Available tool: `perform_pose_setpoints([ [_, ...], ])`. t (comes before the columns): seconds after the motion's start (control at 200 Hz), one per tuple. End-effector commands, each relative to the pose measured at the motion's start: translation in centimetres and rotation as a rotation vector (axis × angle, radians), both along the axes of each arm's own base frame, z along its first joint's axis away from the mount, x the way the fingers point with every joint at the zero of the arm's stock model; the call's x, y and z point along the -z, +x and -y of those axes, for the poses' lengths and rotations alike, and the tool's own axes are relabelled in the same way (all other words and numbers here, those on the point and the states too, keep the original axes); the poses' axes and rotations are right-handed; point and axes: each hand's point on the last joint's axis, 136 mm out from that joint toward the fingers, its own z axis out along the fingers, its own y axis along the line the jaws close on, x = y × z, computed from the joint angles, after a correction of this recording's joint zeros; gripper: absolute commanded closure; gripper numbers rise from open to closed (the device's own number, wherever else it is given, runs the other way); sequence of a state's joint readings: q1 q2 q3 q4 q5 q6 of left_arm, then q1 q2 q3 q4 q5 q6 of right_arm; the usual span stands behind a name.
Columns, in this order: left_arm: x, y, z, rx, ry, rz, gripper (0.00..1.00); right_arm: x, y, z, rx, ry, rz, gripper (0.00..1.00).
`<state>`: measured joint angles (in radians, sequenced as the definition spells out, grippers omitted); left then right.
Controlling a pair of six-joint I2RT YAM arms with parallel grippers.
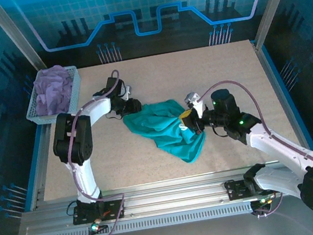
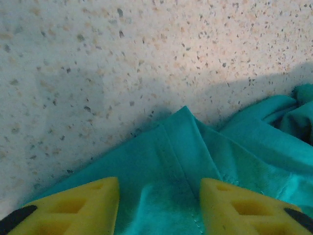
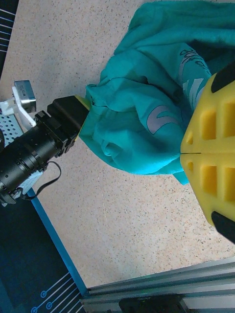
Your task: Fold the inside-out t-shirt
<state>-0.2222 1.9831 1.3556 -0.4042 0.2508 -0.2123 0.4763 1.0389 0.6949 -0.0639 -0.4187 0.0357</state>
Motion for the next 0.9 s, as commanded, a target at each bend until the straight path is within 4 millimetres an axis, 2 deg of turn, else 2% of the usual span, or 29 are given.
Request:
perform_pose_setpoints([
  [0.0,-1.5,0.0,0.7,0.029,-0.057,0.004,0.83,0.0,0.5,0.3,0.017,0.01,0.004,1.0],
  [0.055,-2.3,0.2,0.8,0.026,-0.063,0.027,1.0,-0.2,0.6,0.3,0.02,0.009,0.009,1.0],
  [0.34,-8.6,-0.2,-0.1,-0.038,-0.171,0.19,1.0,-1.4,1.2,1.0,0.061,0.013,0.04,1.0],
  [0.41,-9.0,-0.7,-0.8,-0.07,-0.15,0.21,1.0,-1.4,1.2,1.2,0.067,0.011,0.04,1.0],
  [0.5,-7.9,-1.1,-1.9,-0.107,-0.098,0.19,1.0,-1.2,1.3,1.3,0.072,0.007,0.034,1.0],
  [0.56,-6.7,-1.3,-2.3,-0.112,-0.067,0.158,0.78,-1.0,1.3,1.3,0.07,0.006,0.027,1.0],
  [0.685,-5.5,-1.8,-1.8,-0.086,-0.081,0.11,0.5,-0.5,0.8,1.2,0.055,-0.003,-0.004,1.0],
  [0.775,-5.6,-2.1,-0.6,-0.052,-0.136,0.102,0.42,0.4,0.1,0.9,0.038,-0.019,-0.056,1.0],
  [0.895,-5.5,-3.1,-0.1,-0.047,-0.143,0.095,0.41,3.5,-2.3,-0.5,-0.005,-0.074,-0.183,1.0],
])
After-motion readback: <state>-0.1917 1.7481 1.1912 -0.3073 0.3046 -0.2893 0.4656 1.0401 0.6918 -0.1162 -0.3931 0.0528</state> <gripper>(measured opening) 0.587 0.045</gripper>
